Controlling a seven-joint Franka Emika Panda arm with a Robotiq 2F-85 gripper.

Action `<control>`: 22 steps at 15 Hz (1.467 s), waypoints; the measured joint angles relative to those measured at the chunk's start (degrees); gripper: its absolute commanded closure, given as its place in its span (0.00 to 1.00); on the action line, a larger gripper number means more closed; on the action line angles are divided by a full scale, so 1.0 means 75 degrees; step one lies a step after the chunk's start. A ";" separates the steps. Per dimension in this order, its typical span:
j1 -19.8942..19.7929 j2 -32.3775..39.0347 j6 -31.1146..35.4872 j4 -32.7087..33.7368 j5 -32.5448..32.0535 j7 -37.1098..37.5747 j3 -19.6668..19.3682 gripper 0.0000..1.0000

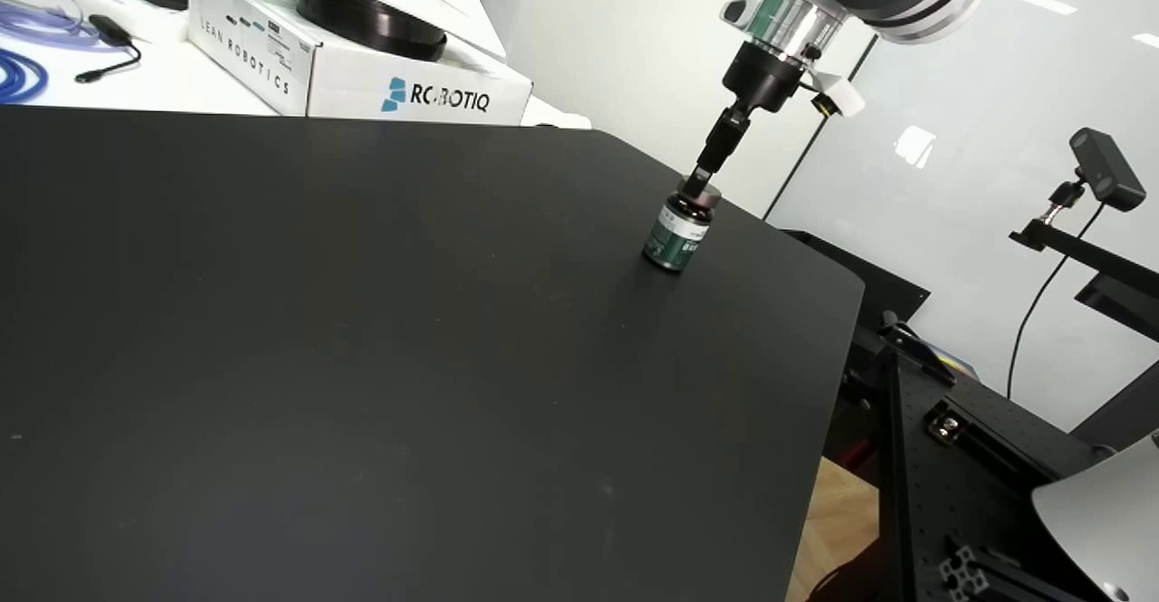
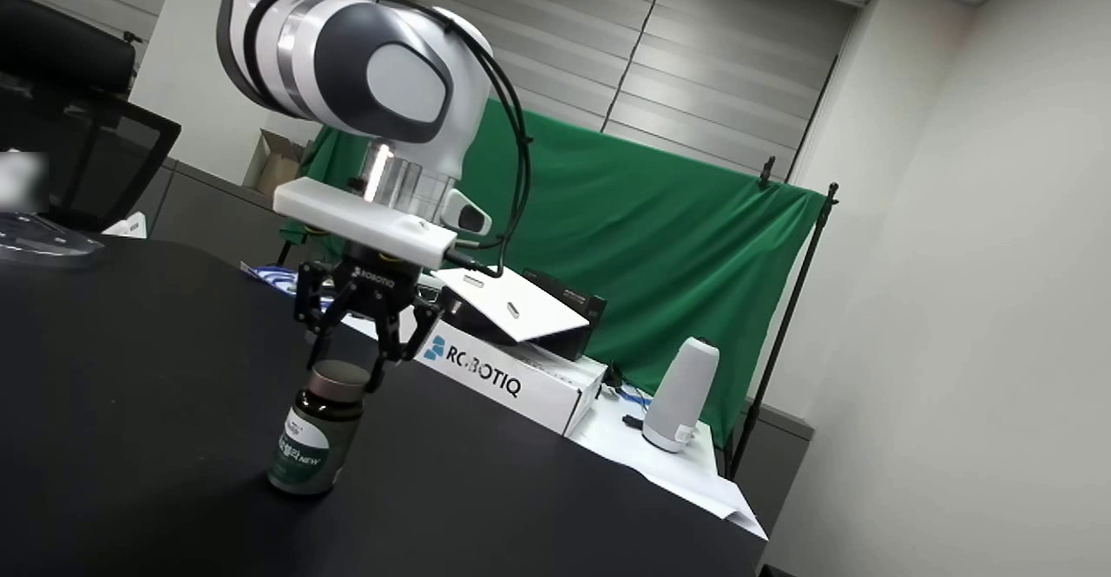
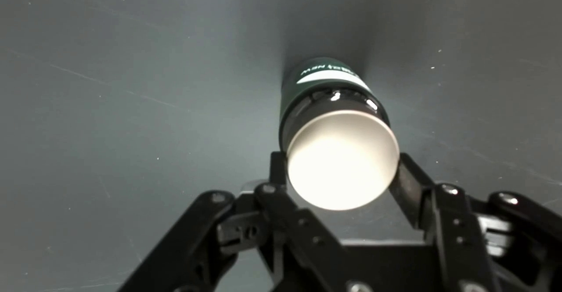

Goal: Move the bottle backwards

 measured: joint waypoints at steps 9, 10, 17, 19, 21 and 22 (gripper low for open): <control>-0.0142 -0.0728 -0.1188 0.0359 -0.0011 -0.0004 -0.0009 0.64; -0.0142 -0.0938 -0.1355 0.0358 -0.0028 -0.0006 -0.0014 0.64; -0.0142 -0.2015 -0.2424 0.0288 -0.0332 -0.0018 -0.0177 0.39; -0.0142 -0.2024 -0.2425 0.0251 -0.0334 -0.0018 -0.0179 0.39; -0.0141 -0.2018 -0.2425 0.0237 -0.0335 -0.0018 -0.0179 0.39; -0.0141 -0.2018 -0.2425 0.0236 -0.0335 -0.0018 -0.0179 0.39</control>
